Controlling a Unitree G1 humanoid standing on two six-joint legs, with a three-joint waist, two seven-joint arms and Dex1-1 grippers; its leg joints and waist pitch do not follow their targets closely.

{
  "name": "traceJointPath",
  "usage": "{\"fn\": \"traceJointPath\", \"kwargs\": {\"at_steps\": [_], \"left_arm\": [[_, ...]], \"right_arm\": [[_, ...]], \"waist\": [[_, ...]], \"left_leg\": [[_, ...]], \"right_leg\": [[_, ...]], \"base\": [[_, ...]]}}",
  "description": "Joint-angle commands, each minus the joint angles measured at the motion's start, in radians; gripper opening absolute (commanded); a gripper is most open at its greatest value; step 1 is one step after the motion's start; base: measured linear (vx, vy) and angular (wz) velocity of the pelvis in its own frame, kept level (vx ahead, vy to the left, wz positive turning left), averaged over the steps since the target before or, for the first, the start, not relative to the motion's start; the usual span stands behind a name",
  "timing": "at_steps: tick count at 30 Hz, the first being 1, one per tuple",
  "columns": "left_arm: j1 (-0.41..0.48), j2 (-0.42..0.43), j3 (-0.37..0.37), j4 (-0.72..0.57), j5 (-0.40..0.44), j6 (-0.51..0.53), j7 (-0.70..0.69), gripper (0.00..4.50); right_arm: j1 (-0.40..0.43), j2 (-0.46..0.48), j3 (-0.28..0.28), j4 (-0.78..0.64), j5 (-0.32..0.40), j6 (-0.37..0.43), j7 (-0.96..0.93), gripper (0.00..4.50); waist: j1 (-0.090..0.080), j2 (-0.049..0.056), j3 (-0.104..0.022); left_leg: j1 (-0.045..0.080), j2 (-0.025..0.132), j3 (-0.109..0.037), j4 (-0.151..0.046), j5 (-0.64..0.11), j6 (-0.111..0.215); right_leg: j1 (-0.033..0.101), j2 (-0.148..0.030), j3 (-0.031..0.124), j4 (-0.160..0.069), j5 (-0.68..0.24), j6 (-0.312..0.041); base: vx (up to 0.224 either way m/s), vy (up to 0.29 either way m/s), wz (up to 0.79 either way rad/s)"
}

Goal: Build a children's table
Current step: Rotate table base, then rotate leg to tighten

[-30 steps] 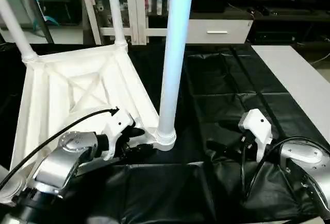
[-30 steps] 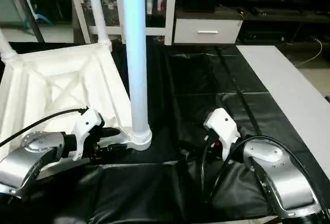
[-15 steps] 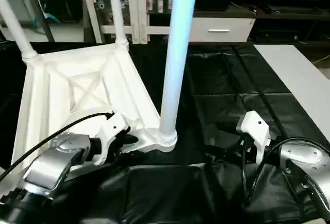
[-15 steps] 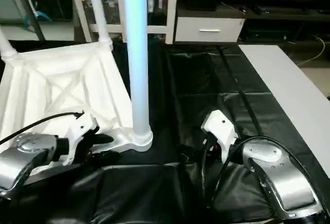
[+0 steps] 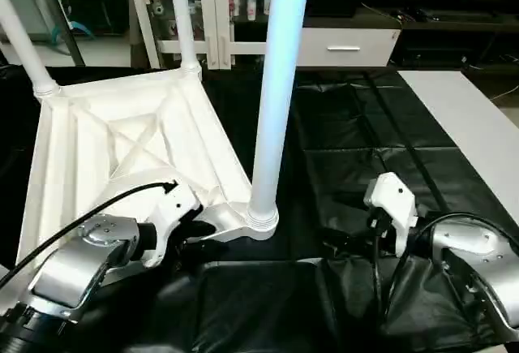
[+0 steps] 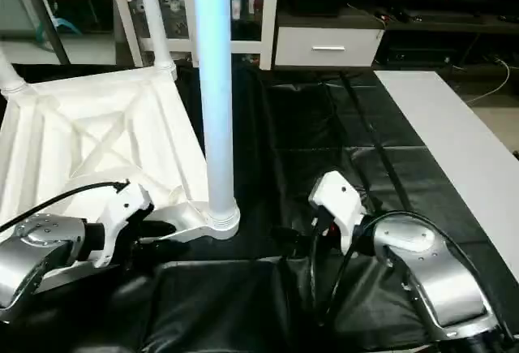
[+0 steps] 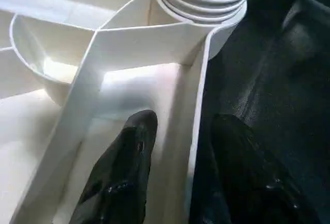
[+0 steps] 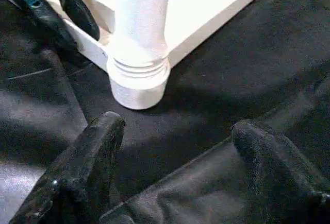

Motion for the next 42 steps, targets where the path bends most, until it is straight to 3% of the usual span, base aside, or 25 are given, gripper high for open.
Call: {"fn": "traceJointPath", "kwargs": {"at_steps": [1, 3, 7, 9, 10, 13, 14, 15, 16, 17, 19, 20, 21, 22, 23, 24, 28, 32, 33, 36, 37, 39, 41, 42], "left_arm": [[0.013, -0.021, -0.023, 0.044, 0.018, -0.009, 0.024, 1.68], [0.012, -0.026, -0.028, 0.050, 0.020, -0.023, 0.026, 1.47], [0.018, -0.022, -0.053, 0.039, 0.025, -0.025, 0.012, 1.24], [0.025, -0.021, -0.059, 0.032, 0.026, -0.025, 0.012, 1.02], [0.031, -0.016, -0.071, 0.026, 0.033, -0.027, 0.009, 0.91], [0.037, -0.011, -0.082, 0.019, 0.038, -0.026, 0.004, 0.82], [0.042, -0.006, -0.093, 0.014, 0.041, -0.024, -0.003, 0.59], [0.049, 0.005, -0.110, 0.005, 0.046, -0.021, -0.019, 0.44], [0.050, 0.008, -0.116, 0.004, 0.049, -0.019, -0.020, 0.44], [0.048, 0.015, -0.135, 0.002, 0.061, -0.010, -0.023, 0.40], [0.041, 0.021, -0.149, 0.009, 0.071, -0.005, -0.029, 0.15], [0.032, 0.025, -0.157, 0.015, 0.078, 0.002, -0.030, 0.07], [0.032, 0.025, -0.157, 0.015, 0.078, 0.002, -0.030, 0.05], [0.029, 0.026, -0.158, 0.017, 0.080, 0.005, -0.029, 0.04], [0.029, 0.026, -0.158, 0.017, 0.080, 0.005, -0.029, 0.02], [0.020, 0.029, -0.159, 0.027, 0.089, 0.005, -0.027, 0.02], [0.009, 0.020, -0.153, 0.036, 0.088, -0.035, -0.034, 0.02], [0.008, 0.001, -0.153, 0.030, 0.074, -0.104, -0.051, 0.02], [0.006, -0.007, -0.153, 0.027, 0.068, -0.120, -0.056, 0.02], [-0.006, -0.044, -0.162, 0.007, 0.042, -0.181, -0.083, 0.02], [-0.008, -0.049, -0.164, 0.005, 0.039, -0.184, -0.085, 0.02], [-0.023, -0.073, -0.181, 0.000, 0.034, -0.206, -0.094, 0.02], [-0.027, -0.078, -0.187, 0.006, 0.037, -0.213, -0.098, 0.02], [-0.031, -0.082, -0.195, 0.012, 0.042, -0.228, -0.105, 0.02]], "right_arm": [[-0.014, 0.002, -0.001, 0.010, 0.003, -0.005, 0.005, 3.73], [-0.012, 0.001, 0.001, 0.011, 0.006, -0.008, 0.014, 3.73], [-0.021, 0.001, 0.009, 0.019, 0.003, -0.016, 0.027, 3.73], [-0.029, 0.005, 0.012, 0.027, -0.002, -0.024, 0.024, 3.73], [-0.035, 0.007, 0.010, 0.032, -0.003, -0.027, 0.022, 3.73], [-0.040, 0.007, 0.007, 0.035, 0.000, -0.027, 0.023, 3.73], [-0.043, 0.007, 0.006, 0.037, 0.001, -0.026, 0.024, 3.73], [-0.048, 0.007, 0.006, 0.045, 0.000, -0.029, 0.027, 3.73], [-0.049, 0.007, 0.009, 0.048, -0.004, -0.033, 0.027, 3.73], [-0.055, 0.005, 0.014, 0.058, -0.012, -0.041, 0.031, 3.73], [-0.058, 0.008, 0.016, 0.061, -0.012, -0.043, 0.032, 3.73], [-0.060, 0.009, 0.018, 0.061, -0.012, -0.045, 0.031, 3.73], [-0.060, 0.009, 0.018, 0.061, -0.012, -0.045, 0.031, 3.73], [-0.061, 0.009, 0.019, 0.060, -0.012, -0.046, 0.030, 3.73], [-0.061, 0.009, 0.019, 0.060, -0.012, -0.046, 0.030, 3.73], [-0.061, 0.014, 0.023, 0.057, -0.013, -0.050, 0.024, 3.73], [-0.056, 0.025, 0.023, 0.060, -0.018, -0.058, 0.008, 3.73], [-0.050, 0.041, 0.019, 0.068, -0.007, -0.060, 0.002, 3.73], [-0.049, 0.043, 0.023, 0.067, -0.003, -0.062, 0.009, 3.73], [-0.045, 0.038, 0.046, 0.064, 0.007, -0.077, 0.056, 3.73], [-0.045, 0.036, 0.049, 0.064, 0.007, -0.079, 0.061, 3.73], [-0.048, 0.023, 0.067, 0.067, 0.005, -0.093, 0.100, 3.73], [-0.053, 0.019, 0.076, 0.073, -0.002, -0.099, 0.111, 3.73], [-0.060, 0.017, 0.085, 0.087, -0.018, -0.113, 0.115, 3.73]], "waist": [[0.004, -0.005, -0.040], [0.008, -0.005, -0.040], [0.013, -0.008, -0.039], [0.014, -0.007, -0.041], [0.013, -0.012, -0.041], [0.015, -0.009, -0.042], [0.017, -0.006, -0.042], [0.018, 0.004, -0.044], [0.018, 0.001, -0.044], [0.019, 0.010, -0.045], [0.020, 0.007, -0.047], [0.023, 0.023, -0.048], [0.021, 0.014, -0.048], [0.021, 0.012, -0.048], [0.021, 0.013, -0.049], [0.022, 0.023, -0.050], [0.021, 0.019, -0.047], [0.020, 0.024, -0.049], [0.018, 0.018, -0.049], [0.021, 0.019, -0.054], [0.025, 0.009, -0.055], [0.029, 0.008, -0.058], [0.033, 0.008, -0.055], [0.034, 0.001, -0.053]], "left_leg": [[-0.002, 0.050, -0.011, -0.090, -0.160, 0.050], [0.003, 0.051, -0.009, -0.089, -0.180, 0.045], [0.000, 0.053, -0.011, -0.095, -0.186, 0.040], [0.000, 0.053, -0.011, -0.093, -0.177, 0.039], [-0.001, 0.052, -0.009, -0.093, -0.169, 0.041], [-0.001, 0.052, -0.010, -0.092, -0.150, 0.046], [0.001, 0.053, -0.009, -0.092, -0.143, 0.048], [0.001, 0.052, -0.008, -0.091, -0.137, 0.046], [0.000, 0.053, -0.009, -0.092, -0.136, 0.046], [0.000, 0.051, -0.009, -0.093, -0.137, 0.043], [0.000, 0.051, -0.008, -0.092, -0.125, 0.048], [0.002, 0.051, -0.010, -0.092, -0.119, 0.046], [0.001, 0.051, -0.008, -0.091, -0.118, 0.049], [0.000, 0.051, -0.008, -0.092, -0.116, 0.050], [-0.001, 0.051, -0.008, -0.092, -0.115, 0.051], [0.001, 0.050, -0.008, -0.092, -0.121, 0.050], [0.001, 0.050, -0.007, -0.095, -0.158, 0.043], [0.003, 0.052, -0.009, -0.097, -0.170, 0.034], [0.002, 0.052, -0.007, -0.097, -0.170, 0.035], [0.004, 0.053, -0.007, -0.094, -0.133, 0.042], [0.003, 0.053, -0.005, -0.090, -0.108, 0.057], [0.002, 0.053, -0.003, -0.088, -0.066, 0.079], [0.002, 0.054, -0.001, -0.089, -0.062, 0.093], [0.003, 0.055, 0.001, -0.090, -0.080, 0.091]], "right_leg": [[0.028, -0.075, 0.047, -0.086, -0.201, -0.229], [0.024, -0.076, 0.049, -0.091, -0.233, -0.219], [0.025, -0.076, 0.048, -0.090, -0.250, -0.204], [0.025, -0.077, 0.049, -0.089, -0.244, -0.202], [0.025, -0.076, 0.049, -0.090, -0.236, -0.204], [0.026, -0.076, 0.049, -0.086, -0.211, -0.205], [0.025, -0.076, 0.049, -0.086, -0.197, -0.208], [0.025, -0.074, 0.049, -0.086, -0.167, -0.214], [0.027, -0.074, 0.049, -0.083, -0.157, -0.216], [0.028, -0.073, 0.048, -0.083, -0.139, -0.221], [0.030, -0.073, 0.048, -0.081, -0.110, -0.231], [0.031, -0.074, 0.047, -0.078, -0.094, -0.239], [0.032, -0.072, 0.047, -0.080, -0.076, -0.245], [0.034, -0.073, 0.047, -0.079, -0.073, -0.246], [0.034, -0.073, 0.047, -0.079, -0.074, -0.246], [0.034, -0.073, 0.046, -0.080, -0.084, -0.246], [0.032, -0.074, 0.047, -0.088, -0.146, -0.238], [0.029, -0.073, 0.048, -0.089, -0.168, -0.225], [0.029, -0.072, 0.047, -0.089, -0.159, -0.226], [0.030, -0.072, 0.047, -0.083, -0.096, -0.233], [0.032, -0.073, 0.048, -0.078, -0.059, -0.241], [0.034, -0.075, 0.047, -0.073, -0.011, -0.249], [0.032, -0.076, 0.045, -0.075, -0.021, -0.249], [0.030, -0.077, 0.045, -0.078, -0.053, -0.246]], "base": [[0.000, 0.000, 0.00], [0.000, 0.000, 0.00], [0.000, 0.000, 0.00], [0.000, 0.000, 0.00], [0.000, 0.000, 0.00], [0.000, 0.000, 0.00], [0.000, 0.000, 0.00], [0.000, 0.000, 0.00], [0.000, 0.000, 0.00], [0.000, 0.000, 0.00], [0.000, 0.000, 0.00], [0.000, 0.000, 0.00], [0.000, 0.000, 0.00], [0.000, 0.000, 0.00], [0.000, 0.000, 0.00], [0.000, 0.000, 0.00], [0.000, 0.000, 0.00], [0.000, 0.000, 0.00], [0.000, 0.000, 0.00], [0.000, 0.000, 0.00], [0.000, 0.000, 0.00], [0.000, 0.000, 0.00], [0.000, 0.000, 0.00], [0.000, 0.000, 0.00]]}}
